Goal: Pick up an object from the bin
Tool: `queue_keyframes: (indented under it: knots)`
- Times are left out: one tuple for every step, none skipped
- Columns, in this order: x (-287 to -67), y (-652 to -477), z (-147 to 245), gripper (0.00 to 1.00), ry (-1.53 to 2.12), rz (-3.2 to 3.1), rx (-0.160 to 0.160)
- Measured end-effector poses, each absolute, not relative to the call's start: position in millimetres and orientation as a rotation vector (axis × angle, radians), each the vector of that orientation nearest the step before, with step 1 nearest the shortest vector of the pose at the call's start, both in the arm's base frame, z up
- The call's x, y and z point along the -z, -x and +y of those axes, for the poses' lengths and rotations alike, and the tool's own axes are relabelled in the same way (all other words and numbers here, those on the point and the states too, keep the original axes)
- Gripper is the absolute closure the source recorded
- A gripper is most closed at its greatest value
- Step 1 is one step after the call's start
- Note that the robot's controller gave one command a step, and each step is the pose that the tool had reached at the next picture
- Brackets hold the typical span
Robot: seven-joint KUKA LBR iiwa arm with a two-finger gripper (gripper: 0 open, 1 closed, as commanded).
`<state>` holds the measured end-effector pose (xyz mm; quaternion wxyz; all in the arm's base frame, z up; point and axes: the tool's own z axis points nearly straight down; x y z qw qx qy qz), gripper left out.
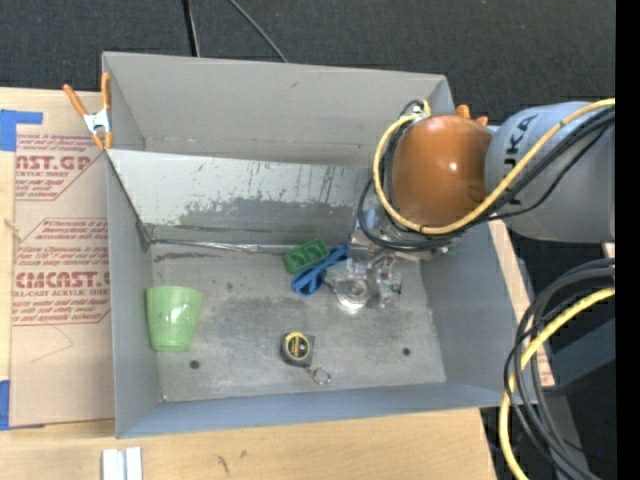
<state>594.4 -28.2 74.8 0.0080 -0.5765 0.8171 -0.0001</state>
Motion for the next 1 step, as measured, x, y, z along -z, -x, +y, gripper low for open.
queue_keyframes:
  knots:
    - [-219.0,-587.0,-15.5,1.0,1.973,2.434,0.007]
